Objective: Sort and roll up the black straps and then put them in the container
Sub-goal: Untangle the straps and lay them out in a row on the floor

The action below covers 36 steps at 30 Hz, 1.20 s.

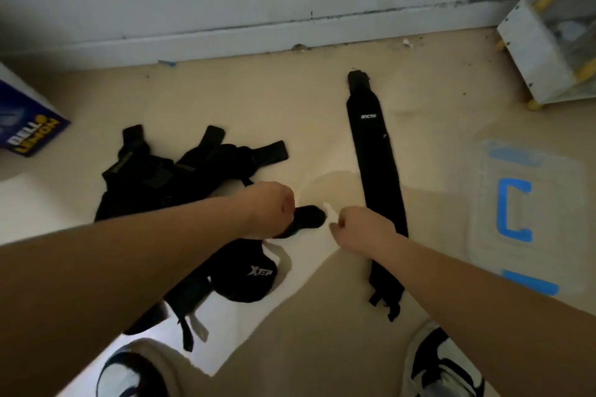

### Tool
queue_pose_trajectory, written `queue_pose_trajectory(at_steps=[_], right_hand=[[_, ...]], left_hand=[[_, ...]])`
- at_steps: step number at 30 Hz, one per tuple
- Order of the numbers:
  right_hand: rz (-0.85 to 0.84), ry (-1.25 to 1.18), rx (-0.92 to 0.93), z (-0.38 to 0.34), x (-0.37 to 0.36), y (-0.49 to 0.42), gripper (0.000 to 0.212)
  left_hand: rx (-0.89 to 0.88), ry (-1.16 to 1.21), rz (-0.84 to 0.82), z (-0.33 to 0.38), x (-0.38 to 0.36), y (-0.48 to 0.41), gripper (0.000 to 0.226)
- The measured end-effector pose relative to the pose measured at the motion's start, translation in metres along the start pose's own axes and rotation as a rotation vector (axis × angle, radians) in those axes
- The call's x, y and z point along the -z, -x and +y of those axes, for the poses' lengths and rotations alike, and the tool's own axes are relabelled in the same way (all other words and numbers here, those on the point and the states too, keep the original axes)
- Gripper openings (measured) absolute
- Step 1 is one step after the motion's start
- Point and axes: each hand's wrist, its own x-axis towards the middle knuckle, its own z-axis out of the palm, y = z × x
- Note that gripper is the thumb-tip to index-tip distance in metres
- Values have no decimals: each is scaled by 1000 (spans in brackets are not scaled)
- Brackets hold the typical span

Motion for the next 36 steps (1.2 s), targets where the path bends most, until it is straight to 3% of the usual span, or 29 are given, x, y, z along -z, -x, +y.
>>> queue_pose_trajectory(at_steps=[3, 5, 9, 12, 15, 18, 20, 25, 27, 32, 36], right_hand=[[-160, -716, -108, -38, -6, 0, 29], [-283, -901, -178, -51, -18, 1, 33], [-351, -852, -185, -65, -39, -1, 31], [-347, -816, -168, -73, -44, -6, 30], [-343, -834, -167, -79, -46, -7, 27], [-302, -915, -125, -84, -51, -7, 22], [-300, -1010, -62, -86, -53, -10, 28], [-303, -1101, -82, -100, -47, -13, 26], [-296, -1062, -88, -101, -51, -15, 22], [-358, -858, -14, -100, -51, -12, 31], [-330, -858, 40, -103, -41, -11, 27]], left_hand=[[18, -47, -25, -38, 22, 25, 17], [45, -66, -45, -69, 27, 38, 15], [97, -14, 37, -127, 14, 41, 21], [120, 25, 70, -151, -15, 29, 47], [35, 32, 66, -154, -49, 17, 59], [-37, -108, 2, -157, -68, 11, 80], [-35, -150, 36, -159, -73, 8, 71], [101, -165, 209, -152, -65, 5, 10], [138, -22, 285, -151, -54, 9, 9], [132, 609, 516, -132, -29, 33, 20], [153, 999, 436, -124, -22, 49, 22]])
